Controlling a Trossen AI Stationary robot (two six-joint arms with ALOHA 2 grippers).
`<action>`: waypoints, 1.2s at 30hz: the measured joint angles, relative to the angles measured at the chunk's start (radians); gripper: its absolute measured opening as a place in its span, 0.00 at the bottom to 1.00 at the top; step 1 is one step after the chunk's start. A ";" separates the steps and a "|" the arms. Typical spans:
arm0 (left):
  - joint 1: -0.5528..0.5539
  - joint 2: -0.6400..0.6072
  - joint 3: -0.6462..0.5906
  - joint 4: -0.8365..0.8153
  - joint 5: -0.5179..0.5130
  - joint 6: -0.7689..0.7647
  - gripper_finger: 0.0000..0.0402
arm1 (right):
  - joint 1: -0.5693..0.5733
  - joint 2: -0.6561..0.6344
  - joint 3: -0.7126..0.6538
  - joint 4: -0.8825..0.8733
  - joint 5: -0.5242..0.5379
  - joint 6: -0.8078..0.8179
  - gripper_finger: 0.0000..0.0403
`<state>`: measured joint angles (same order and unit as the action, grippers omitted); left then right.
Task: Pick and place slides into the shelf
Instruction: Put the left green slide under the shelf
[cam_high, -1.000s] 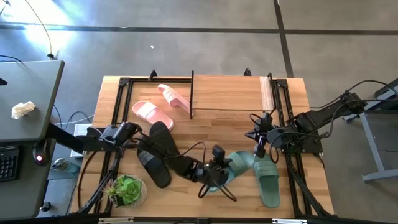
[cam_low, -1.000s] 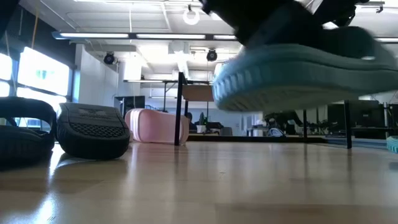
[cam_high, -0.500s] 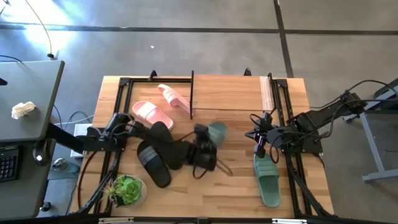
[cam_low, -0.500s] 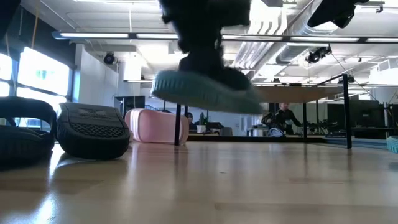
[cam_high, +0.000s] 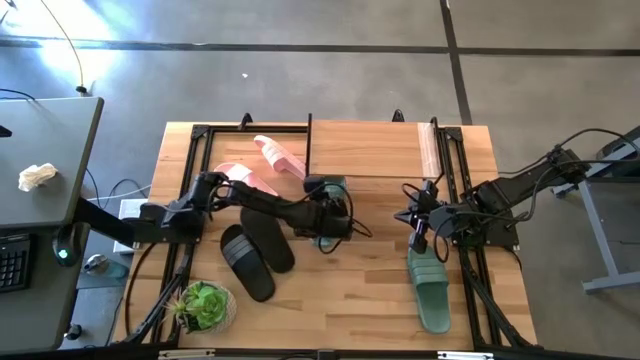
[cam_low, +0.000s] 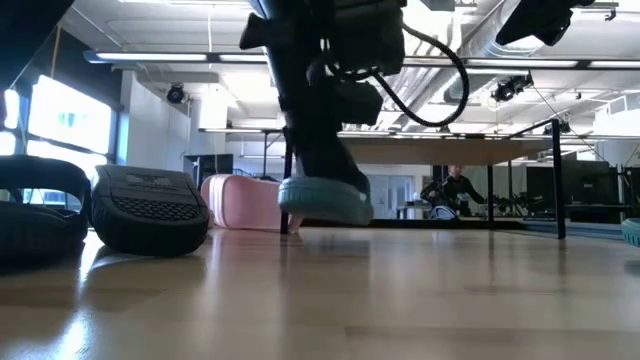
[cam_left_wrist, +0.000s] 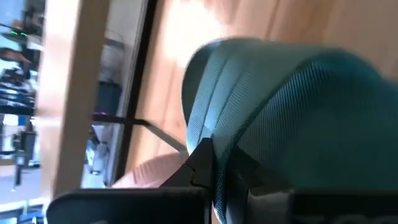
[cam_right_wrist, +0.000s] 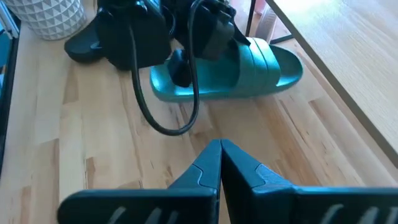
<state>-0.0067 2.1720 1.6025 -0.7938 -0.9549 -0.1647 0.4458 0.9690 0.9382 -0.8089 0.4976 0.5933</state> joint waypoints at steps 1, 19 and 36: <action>0.000 0.010 0.002 0.025 -0.005 0.002 0.00 | 0.000 0.001 0.000 -0.002 0.000 -0.008 0.00; 0.059 0.084 0.001 0.056 -0.091 -0.052 0.00 | 0.000 0.000 0.001 0.005 0.005 -0.044 0.00; 0.079 0.084 0.003 -0.023 -0.001 -0.105 0.14 | 0.000 0.000 0.001 0.004 0.005 -0.044 0.00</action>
<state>0.0723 2.2555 1.6054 -0.8166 -0.9555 -0.2699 0.4458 0.9691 0.9390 -0.8047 0.5022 0.5491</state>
